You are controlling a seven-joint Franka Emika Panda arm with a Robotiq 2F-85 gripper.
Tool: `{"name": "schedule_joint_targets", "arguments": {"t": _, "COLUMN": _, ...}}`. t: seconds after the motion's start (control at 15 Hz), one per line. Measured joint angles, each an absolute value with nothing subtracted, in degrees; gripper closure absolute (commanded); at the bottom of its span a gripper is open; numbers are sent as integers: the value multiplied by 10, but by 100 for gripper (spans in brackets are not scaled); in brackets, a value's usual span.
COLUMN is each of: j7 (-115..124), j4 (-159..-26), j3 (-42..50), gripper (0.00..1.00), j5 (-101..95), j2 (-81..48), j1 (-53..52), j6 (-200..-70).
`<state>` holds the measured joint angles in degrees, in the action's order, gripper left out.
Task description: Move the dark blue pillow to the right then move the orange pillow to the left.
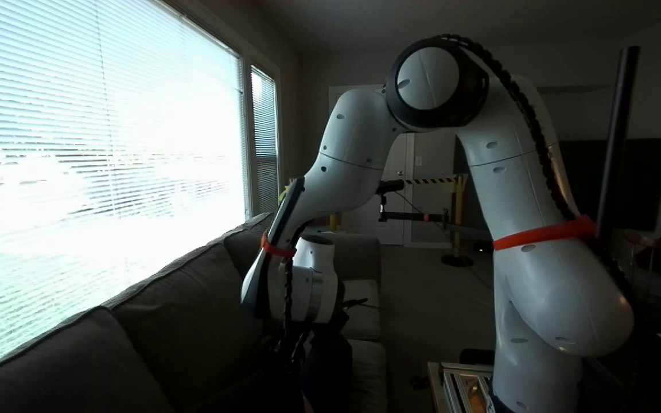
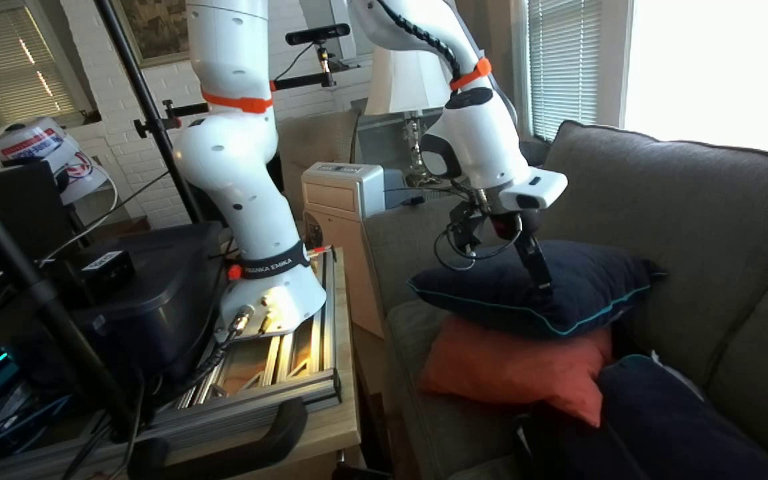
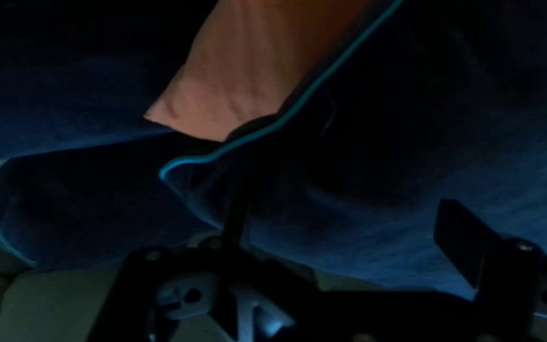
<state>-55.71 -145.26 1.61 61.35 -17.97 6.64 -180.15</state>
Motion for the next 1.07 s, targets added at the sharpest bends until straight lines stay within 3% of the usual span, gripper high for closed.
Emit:
{"name": "schedule_joint_targets", "arguments": {"t": 0.33, "j7": -447, "j4": -1451, "j3": 60, "gripper": 0, "j5": 604, "j2": -225, "j1": 45, "j6": -1892}}
{"name": "schedule_joint_targets", "arguments": {"t": 0.73, "j7": -281, "j4": -1431, "j3": 86, "gripper": 0, "j5": 565, "j2": -259, "j1": 24, "j6": -1908}}
{"name": "schedule_joint_targets", "arguments": {"t": 1.07, "j7": -260, "j4": -1395, "j3": 46, "gripper": 0, "j5": 558, "j2": -257, "j1": 52, "j6": -1887}}
